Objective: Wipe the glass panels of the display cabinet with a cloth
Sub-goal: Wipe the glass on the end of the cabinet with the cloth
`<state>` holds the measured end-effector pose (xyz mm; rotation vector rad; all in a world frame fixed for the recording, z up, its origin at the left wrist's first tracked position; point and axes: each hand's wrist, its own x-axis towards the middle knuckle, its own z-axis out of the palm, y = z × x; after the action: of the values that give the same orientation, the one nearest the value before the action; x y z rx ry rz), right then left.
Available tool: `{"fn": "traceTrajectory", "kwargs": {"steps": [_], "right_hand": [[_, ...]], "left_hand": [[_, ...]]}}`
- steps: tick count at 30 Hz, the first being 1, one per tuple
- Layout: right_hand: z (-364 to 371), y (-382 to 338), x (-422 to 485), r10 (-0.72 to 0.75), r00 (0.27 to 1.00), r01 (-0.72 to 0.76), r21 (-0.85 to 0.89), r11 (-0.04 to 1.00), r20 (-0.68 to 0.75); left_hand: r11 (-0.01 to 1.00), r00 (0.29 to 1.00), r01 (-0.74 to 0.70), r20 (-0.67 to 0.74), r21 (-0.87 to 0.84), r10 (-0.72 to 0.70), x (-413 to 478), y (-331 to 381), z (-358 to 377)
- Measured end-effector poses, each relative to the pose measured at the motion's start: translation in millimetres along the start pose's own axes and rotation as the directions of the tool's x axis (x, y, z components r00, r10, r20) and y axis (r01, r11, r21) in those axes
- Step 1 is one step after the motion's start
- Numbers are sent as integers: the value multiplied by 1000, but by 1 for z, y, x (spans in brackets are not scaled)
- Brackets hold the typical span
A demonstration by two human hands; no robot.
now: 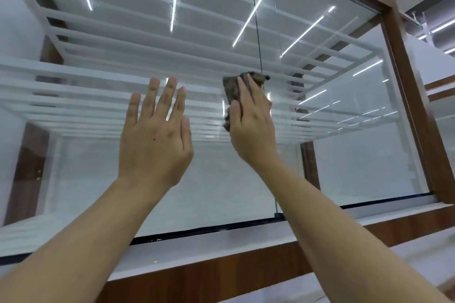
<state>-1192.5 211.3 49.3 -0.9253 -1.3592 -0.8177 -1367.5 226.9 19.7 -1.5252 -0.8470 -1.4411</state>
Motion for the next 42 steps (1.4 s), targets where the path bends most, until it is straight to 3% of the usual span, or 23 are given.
{"fn": "traceTrajectory", "kwargs": {"steps": [2, 4, 8, 11, 13, 15, 17, 19, 21, 23, 24, 26, 28, 30, 34, 36, 38, 40, 42], "right_hand": [[-1, -10, -59, -228, 962, 231, -7, 973, 153], [-19, 16, -112, -258, 928, 273, -21, 962, 267], [-41, 63, -60, 106, 994, -103, -98, 990, 27], [-13, 15, 18, 192, 976, -198, -58, 978, -100], [13, -28, 9, 42, 997, -44, -18, 999, -72], [25, -49, -50, -183, 980, 185, -23, 982, 75], [12, -38, -110, -262, 950, 269, -19, 963, 171], [-6, -6, -115, -182, 974, 188, -36, 982, 135], [-5, 5, -66, 3, 1000, -3, -54, 999, -6], [7, -13, -10, 145, 982, -151, -42, 988, -119], [17, -30, 0, 141, 983, -143, -11, 990, -117], [30, -56, -26, -19, 999, 19, 20, 1000, -38], [25, -56, -90, -232, 962, 237, -21, 971, 142], [2, -24, -122, -285, 938, 297, -35, 954, 198], [-16, 17, -47, 52, 999, -52, -53, 997, 2], [4, -11, -14, 114, 991, -117, -38, 992, -65], [20, -45, -31, 2, 1000, -2, 3, 1000, -2], [20, -55, -87, -169, 969, 169, 16, 986, 179], [2, -34, -134, -208, 944, 213, 10, 977, 256]], "left_hand": [[999, 999, 27, -17, -22, -27, 1, -4, -4], [998, 998, 60, -8, -20, -60, 2, -17, -12], [998, 999, 43, 11, 36, -44, 0, -51, -29], [999, 999, 15, 34, 40, -17, -1, -58, -32], [999, 999, 11, 37, 34, -12, -2, -59, -33], [1000, 999, 7, 31, 29, -8, -3, -62, -34], [1000, 999, 5, 35, 16, -5, -3, -64, -34], [1000, 999, 12, 37, 12, -12, -5, -61, -34], [1000, 999, 13, 35, 18, -14, -6, -61, -33], [1000, 999, 14, 34, 9, -14, -5, -62, -34], [1000, 999, 14, 33, 3, -14, -4, -63, -34], [1000, 999, 13, 31, -7, -13, -4, -65, -35], [1000, 1000, 9, 28, -14, -8, -4, -65, -35], [1000, 999, 10, 39, -10, -10, -5, -64, -35], [1000, 999, 16, 44, 1, -16, -6, -62, -36], [1000, 999, 13, 40, -11, -13, -5, -62, -37], [1000, 999, 13, 43, -16, -12, -5, -63, -37], [1000, 999, 10, 42, -15, -9, -4, -65, -37], [1000, 999, 6, 46, -18, -5, -3, -65, -37]]}}
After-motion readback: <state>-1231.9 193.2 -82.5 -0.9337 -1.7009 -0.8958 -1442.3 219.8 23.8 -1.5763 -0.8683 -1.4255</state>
